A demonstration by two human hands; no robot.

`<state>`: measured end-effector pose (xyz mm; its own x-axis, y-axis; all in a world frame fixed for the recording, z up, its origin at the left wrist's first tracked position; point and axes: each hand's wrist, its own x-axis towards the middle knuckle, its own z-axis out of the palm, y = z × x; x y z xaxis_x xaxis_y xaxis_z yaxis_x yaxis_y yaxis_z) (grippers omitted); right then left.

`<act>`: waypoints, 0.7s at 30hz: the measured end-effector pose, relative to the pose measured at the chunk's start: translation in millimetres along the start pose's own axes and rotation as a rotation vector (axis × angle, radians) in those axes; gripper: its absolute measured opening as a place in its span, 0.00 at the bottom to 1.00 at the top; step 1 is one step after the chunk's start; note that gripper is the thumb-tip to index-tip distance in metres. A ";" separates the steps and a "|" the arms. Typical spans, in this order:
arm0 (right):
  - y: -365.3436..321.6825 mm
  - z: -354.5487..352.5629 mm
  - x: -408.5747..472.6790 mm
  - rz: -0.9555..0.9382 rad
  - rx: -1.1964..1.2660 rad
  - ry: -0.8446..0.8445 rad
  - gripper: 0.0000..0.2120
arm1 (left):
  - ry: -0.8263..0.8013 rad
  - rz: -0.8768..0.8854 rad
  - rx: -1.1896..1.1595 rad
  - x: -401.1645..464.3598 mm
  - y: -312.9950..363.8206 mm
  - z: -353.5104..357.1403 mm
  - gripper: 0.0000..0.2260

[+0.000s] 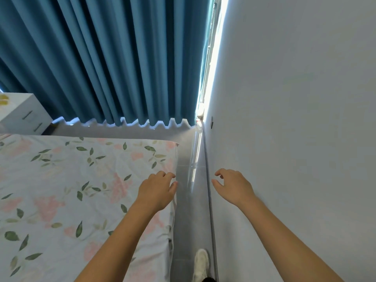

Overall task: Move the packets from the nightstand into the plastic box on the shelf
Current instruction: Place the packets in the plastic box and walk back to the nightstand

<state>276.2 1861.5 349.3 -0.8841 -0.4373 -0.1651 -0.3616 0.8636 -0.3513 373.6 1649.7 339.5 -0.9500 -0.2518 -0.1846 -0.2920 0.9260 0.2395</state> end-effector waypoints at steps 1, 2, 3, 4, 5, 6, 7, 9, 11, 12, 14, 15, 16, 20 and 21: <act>1.0 -2.8 19.7 -0.006 0.006 -0.014 0.20 | 0.000 0.003 0.004 18.8 -0.6 -1.3 0.20; 2.3 -6.6 40.1 -0.011 0.008 -0.020 0.21 | 0.002 0.003 0.011 38.6 -0.8 -3.3 0.20; 3.6 -11.4 60.7 -0.012 0.007 -0.018 0.22 | 0.006 0.000 0.020 59.1 -0.4 -6.9 0.20; 6.0 -16.5 81.6 -0.016 0.010 -0.002 0.22 | 0.014 0.006 0.029 81.0 0.6 -10.6 0.19; 9.4 -21.7 102.5 -0.011 0.018 0.022 0.22 | 0.024 0.016 0.040 103.6 2.7 -14.6 0.19; 13.0 -25.7 122.5 -0.004 0.025 0.049 0.22 | 0.034 0.027 0.044 126.2 5.7 -18.2 0.19; 15.8 -29.3 141.6 0.001 0.022 0.064 0.22 | 0.030 0.032 0.043 147.3 9.6 -22.6 0.19; 22.8 -35.0 177.3 0.036 0.026 0.064 0.22 | -0.004 0.035 0.029 187.4 17.5 -29.3 0.19; 21.3 -36.4 195.6 0.038 0.000 0.025 0.22 | -0.025 0.034 0.029 206.2 19.6 -33.4 0.19; 21.8 -39.3 210.9 0.039 -0.008 0.019 0.22 | -0.010 0.038 0.027 220.9 19.5 -37.5 0.19; 24.2 -48.5 249.8 0.044 -0.023 0.028 0.22 | 0.026 0.048 0.024 260.0 16.9 -48.1 0.18; 24.4 -53.7 269.8 0.042 -0.028 0.029 0.22 | 0.034 0.041 0.009 279.1 15.3 -53.2 0.18; 23.5 -57.7 285.9 0.041 -0.032 0.023 0.22 | 0.035 0.033 0.001 294.2 13.4 -57.7 0.18; 20.0 -63.8 347.9 0.038 -0.025 0.002 0.22 | -0.001 0.009 -0.007 352.0 2.5 -65.8 0.18; 18.6 -64.2 364.7 0.033 -0.025 -0.011 0.22 | -0.013 -0.001 -0.010 368.6 -0.9 -67.4 0.18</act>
<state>-72.0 1734.2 341.7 -0.8923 -0.4111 -0.1864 -0.3397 0.8836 -0.3224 16.3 1537.0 335.4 -0.9483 -0.2486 -0.1971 -0.2937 0.9230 0.2488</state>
